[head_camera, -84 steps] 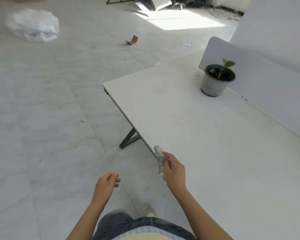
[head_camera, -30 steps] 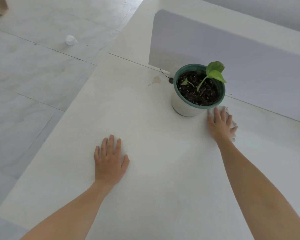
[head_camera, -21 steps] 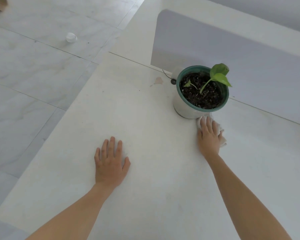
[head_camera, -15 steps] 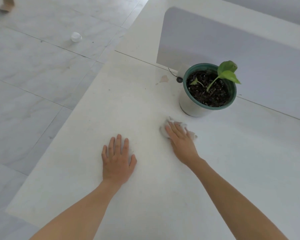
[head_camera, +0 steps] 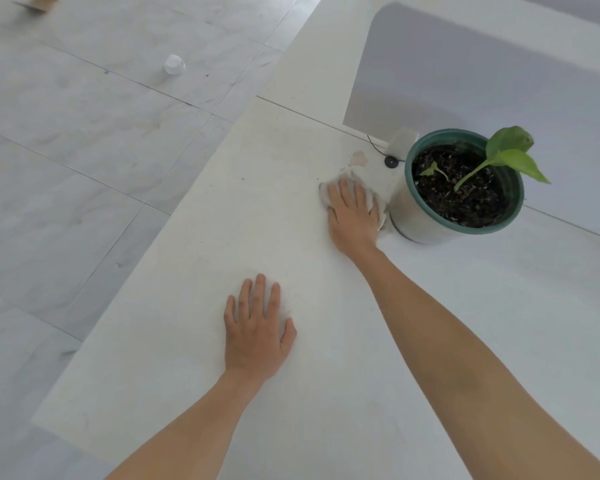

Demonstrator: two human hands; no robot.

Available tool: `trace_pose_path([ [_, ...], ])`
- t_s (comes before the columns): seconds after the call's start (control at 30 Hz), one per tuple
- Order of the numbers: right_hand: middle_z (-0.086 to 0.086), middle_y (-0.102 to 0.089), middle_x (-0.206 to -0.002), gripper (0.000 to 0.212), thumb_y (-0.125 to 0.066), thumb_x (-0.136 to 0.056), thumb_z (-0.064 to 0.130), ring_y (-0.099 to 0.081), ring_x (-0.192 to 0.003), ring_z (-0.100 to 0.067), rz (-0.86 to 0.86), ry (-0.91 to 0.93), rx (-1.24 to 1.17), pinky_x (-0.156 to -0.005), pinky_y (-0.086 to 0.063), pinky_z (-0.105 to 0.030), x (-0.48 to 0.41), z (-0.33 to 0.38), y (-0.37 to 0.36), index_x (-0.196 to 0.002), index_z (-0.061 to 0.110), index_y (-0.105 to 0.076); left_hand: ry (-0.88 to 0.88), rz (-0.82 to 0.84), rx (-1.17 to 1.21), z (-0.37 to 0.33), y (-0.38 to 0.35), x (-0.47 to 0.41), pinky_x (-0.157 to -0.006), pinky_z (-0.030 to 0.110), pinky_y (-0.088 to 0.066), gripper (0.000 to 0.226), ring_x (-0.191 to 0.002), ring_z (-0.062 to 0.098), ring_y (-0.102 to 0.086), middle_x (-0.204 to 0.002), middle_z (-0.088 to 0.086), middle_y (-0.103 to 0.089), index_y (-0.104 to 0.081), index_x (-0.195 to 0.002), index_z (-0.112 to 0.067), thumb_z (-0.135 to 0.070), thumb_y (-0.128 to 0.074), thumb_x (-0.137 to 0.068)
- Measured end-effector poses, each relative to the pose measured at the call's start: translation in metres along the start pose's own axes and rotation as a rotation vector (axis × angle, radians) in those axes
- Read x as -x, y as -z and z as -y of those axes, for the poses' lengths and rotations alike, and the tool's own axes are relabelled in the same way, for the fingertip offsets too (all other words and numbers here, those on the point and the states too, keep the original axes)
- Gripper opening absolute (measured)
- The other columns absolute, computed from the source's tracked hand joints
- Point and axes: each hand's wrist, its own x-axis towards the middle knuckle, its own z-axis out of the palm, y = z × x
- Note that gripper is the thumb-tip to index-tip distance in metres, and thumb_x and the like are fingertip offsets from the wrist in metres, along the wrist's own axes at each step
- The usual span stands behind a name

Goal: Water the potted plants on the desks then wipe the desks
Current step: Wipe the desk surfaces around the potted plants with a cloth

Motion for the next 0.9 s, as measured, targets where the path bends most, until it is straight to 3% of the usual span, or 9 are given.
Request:
trace_pose_path([
  [0.17,0.001,-0.016,-0.152,0.053,-0.021,-0.091,0.022,-0.011,-0.142,-0.021,0.109,0.478,-0.029,-0.116,-0.011,-0.043,0.056,-0.049,-0.010,-0.143,0.018,-0.027,0.008,0.052,-0.001,-0.001,0.003,-0.001,-0.097,0.048,-0.024,0.055,-0.124,0.031,-0.033,-0.131,0.020,-0.056,-0.042,-0.125,-0.010,-0.039,-0.036,-0.078],
  [0.33,-0.011,-0.045,-0.141,0.065,-0.043,-0.076,-0.013,-0.034,-0.134,-0.031,0.144,0.542,0.033,-0.114,-0.017,-0.037,0.116,-0.105,-0.014,-0.135,0.015,-0.038,0.020,0.096,0.013,-0.001,0.006,-0.002,-0.097,0.048,-0.023,0.055,-0.124,0.032,-0.032,-0.131,0.021,-0.056,-0.041,-0.125,-0.010,-0.038,-0.035,-0.078],
  [0.4,-0.014,-0.051,-0.136,0.070,-0.046,-0.067,-0.021,-0.038,-0.131,-0.031,0.092,0.480,0.060,-0.116,-0.006,-0.025,0.136,-0.126,-0.001,-0.130,0.009,-0.048,0.023,0.114,0.024,-0.002,0.007,-0.002,-0.097,0.048,-0.022,0.055,-0.124,0.032,-0.032,-0.130,0.021,-0.056,-0.042,-0.125,-0.010,-0.038,-0.034,-0.078],
  [0.47,-0.014,-0.049,-0.138,0.070,-0.044,-0.068,-0.023,-0.039,-0.132,-0.032,-0.034,0.299,0.029,-0.115,-0.013,-0.023,0.148,-0.145,0.017,-0.130,0.009,-0.049,0.025,0.125,0.031,-0.003,0.010,-0.002,-0.097,0.048,-0.022,0.054,-0.123,0.032,-0.032,-0.130,0.021,-0.056,-0.043,-0.124,-0.009,-0.038,-0.034,-0.079],
  [0.57,-0.005,-0.029,-0.152,0.060,-0.035,-0.086,-0.009,-0.021,-0.142,-0.024,-0.197,-0.303,-0.113,-0.113,-0.022,-0.043,0.152,-0.156,0.037,-0.139,0.019,-0.037,0.016,0.144,0.033,-0.003,0.011,-0.002,-0.096,0.048,-0.022,0.055,-0.122,0.034,-0.036,-0.129,0.022,-0.056,-0.047,-0.123,-0.008,-0.037,-0.035,-0.078],
  [0.63,-0.002,-0.018,-0.156,0.057,-0.030,-0.090,-0.001,-0.012,-0.143,-0.021,-0.207,-0.619,-0.151,-0.113,-0.017,-0.040,0.148,-0.145,0.035,-0.142,0.023,-0.031,0.009,0.177,0.023,-0.003,0.012,-0.002,-0.096,0.048,-0.023,0.055,-0.120,0.037,-0.047,-0.128,0.022,-0.056,-0.051,-0.122,-0.007,-0.037,-0.035,-0.078],
  [0.7,-0.004,-0.013,-0.157,0.058,-0.027,-0.090,-0.002,-0.006,-0.144,-0.022,-0.194,-0.645,-0.188,-0.111,-0.011,-0.035,0.142,-0.120,0.020,-0.143,0.022,-0.028,0.013,0.218,0.022,-0.004,0.014,-0.001,-0.096,0.050,-0.027,0.055,-0.116,0.039,-0.054,-0.128,0.022,-0.056,-0.052,-0.121,-0.007,-0.037,-0.034,-0.078],
  [0.8,-0.005,-0.018,-0.155,0.057,-0.029,-0.089,-0.006,-0.008,-0.144,-0.023,-0.194,-0.417,-0.233,-0.110,-0.009,-0.029,0.141,-0.076,-0.006,-0.141,0.017,-0.032,0.024,0.273,0.043,-0.005,0.019,-0.002,-0.095,0.052,-0.040,0.056,-0.114,0.041,-0.056,-0.127,0.022,-0.057,-0.056,-0.119,-0.005,-0.037,-0.034,-0.078],
  [0.9,-0.003,-0.021,-0.154,0.057,-0.031,-0.086,-0.008,-0.010,-0.143,-0.023,-0.163,-0.324,-0.262,-0.113,-0.011,-0.030,0.152,-0.036,-0.019,-0.138,0.015,-0.035,0.021,0.325,0.056,-0.005,0.024,-0.003,-0.089,0.058,-0.044,0.057,-0.112,0.042,-0.057,-0.125,0.024,-0.058,-0.059,-0.117,-0.003,-0.037,-0.034,-0.078],
])
